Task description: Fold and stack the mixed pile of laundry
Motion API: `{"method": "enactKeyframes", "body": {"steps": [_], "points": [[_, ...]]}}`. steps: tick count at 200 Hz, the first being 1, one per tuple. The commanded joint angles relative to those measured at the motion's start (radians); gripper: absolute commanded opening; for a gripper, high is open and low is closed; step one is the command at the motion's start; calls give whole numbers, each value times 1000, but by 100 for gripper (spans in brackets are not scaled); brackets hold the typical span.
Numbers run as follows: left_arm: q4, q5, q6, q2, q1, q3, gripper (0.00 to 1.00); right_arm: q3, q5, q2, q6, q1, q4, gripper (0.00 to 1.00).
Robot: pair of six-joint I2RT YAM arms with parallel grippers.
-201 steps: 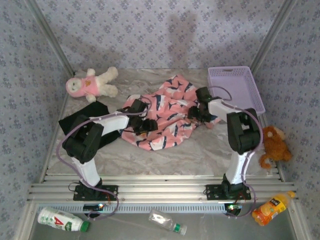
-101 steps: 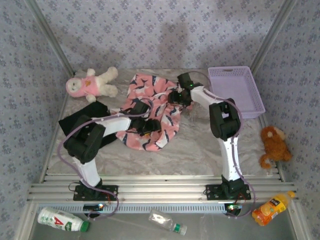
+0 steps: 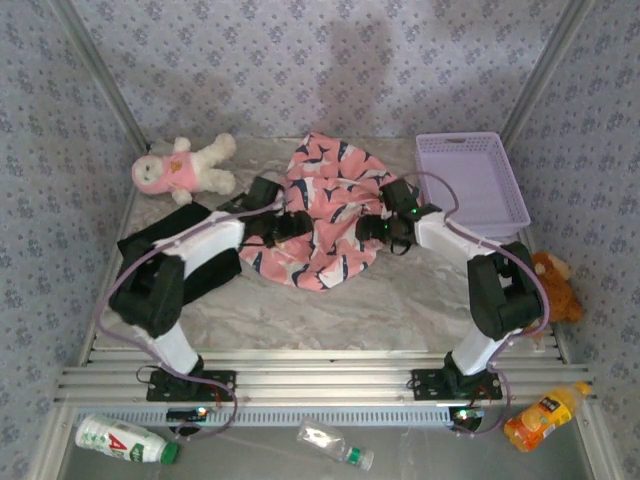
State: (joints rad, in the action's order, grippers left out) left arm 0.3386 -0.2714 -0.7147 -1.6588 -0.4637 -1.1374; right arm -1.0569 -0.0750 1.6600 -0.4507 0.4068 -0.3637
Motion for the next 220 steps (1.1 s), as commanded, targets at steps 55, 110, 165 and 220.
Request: {"method": "enactKeyframes", "body": {"steps": [55,110,165,220], "points": [[34,65,90,7,195,132,79,77,3,100,-105,18,170,76],[18,205,140,-111,203,90,70,68,-23,121,-115,20,209,23],[31,109,144,-47,200,29,0,16,39,-9,-23,13,68,0],[68,77,132,241,188,153,0,82,94,-302,-31,28,-172,0]]}}
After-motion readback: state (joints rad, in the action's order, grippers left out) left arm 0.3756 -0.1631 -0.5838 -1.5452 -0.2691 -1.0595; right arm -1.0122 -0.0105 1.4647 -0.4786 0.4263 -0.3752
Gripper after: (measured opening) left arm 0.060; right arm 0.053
